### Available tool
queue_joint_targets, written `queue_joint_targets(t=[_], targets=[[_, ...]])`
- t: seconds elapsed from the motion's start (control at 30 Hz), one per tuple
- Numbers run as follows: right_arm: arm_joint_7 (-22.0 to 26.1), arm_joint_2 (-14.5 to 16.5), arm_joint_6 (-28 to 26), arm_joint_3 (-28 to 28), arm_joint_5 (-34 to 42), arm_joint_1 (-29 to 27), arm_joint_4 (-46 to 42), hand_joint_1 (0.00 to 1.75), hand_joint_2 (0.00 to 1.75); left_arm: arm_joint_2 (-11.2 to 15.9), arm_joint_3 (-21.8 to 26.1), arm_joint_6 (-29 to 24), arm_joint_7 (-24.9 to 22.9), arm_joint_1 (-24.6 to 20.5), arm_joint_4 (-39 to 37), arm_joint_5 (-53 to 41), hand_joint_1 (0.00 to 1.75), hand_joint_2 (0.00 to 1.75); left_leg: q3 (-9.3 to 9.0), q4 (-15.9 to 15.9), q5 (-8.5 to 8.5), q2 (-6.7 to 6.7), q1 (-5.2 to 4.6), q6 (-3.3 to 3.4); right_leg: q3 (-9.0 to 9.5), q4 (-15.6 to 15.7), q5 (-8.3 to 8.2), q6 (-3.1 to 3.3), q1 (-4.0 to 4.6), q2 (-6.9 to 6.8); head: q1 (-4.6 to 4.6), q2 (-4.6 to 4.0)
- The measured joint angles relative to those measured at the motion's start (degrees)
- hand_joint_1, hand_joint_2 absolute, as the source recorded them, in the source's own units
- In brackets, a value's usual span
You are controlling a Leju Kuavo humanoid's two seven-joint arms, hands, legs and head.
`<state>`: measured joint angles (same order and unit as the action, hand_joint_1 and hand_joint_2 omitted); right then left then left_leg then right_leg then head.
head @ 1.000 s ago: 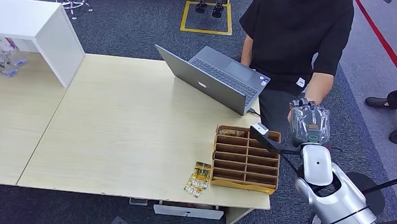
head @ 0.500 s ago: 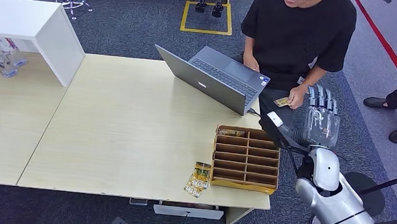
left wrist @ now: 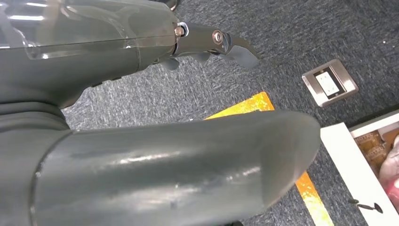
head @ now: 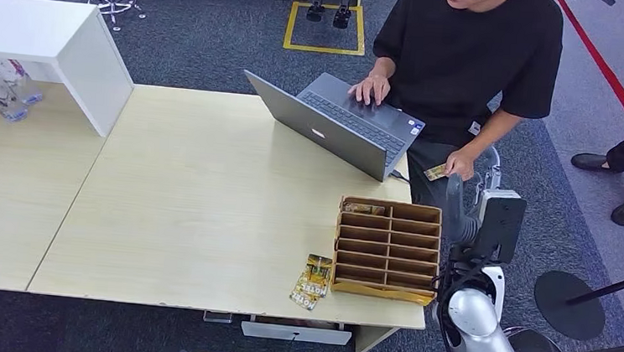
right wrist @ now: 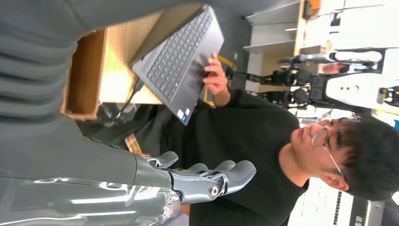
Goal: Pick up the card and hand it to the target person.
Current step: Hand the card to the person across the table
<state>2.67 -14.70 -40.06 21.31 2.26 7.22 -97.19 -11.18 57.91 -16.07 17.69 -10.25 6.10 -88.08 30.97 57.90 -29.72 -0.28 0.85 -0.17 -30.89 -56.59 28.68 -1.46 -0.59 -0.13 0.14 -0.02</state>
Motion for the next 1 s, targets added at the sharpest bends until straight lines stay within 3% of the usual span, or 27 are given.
queue_joint_targets(t=[0.3,0.53,1.0], targets=[[6.24,6.11,0.00,-1.15,0.69,-6.68,-1.91,0.00,1.75,0.37,1.89,-1.04,1.00,0.61,0.00,0.00,0.00,0.00,-0.01,-0.01,0.00,0.00,0.00,0.00,0.00,0.00,0.00,0.00,0.01,0.01,-0.01,0.00],[6.21,8.16,0.07,-0.89,4.18,-9.16,-1.93,0.00,1.75,0.46,3.52,-1.42,1.59,0.98,0.00,0.01,0.00,0.00,0.00,-0.01,0.00,0.00,0.00,0.00,0.00,0.00,0.00,0.00,0.00,0.01,0.00,0.00],[10.95,12.21,0.14,0.45,10.10,-13.20,2.03,0.00,1.75,0.82,6.66,-2.17,1.94,1.30,0.00,0.07,0.00,0.00,0.00,-0.02,0.00,0.00,0.01,0.00,-0.01,0.00,0.01,0.01,0.01,0.01,0.00,0.00]])
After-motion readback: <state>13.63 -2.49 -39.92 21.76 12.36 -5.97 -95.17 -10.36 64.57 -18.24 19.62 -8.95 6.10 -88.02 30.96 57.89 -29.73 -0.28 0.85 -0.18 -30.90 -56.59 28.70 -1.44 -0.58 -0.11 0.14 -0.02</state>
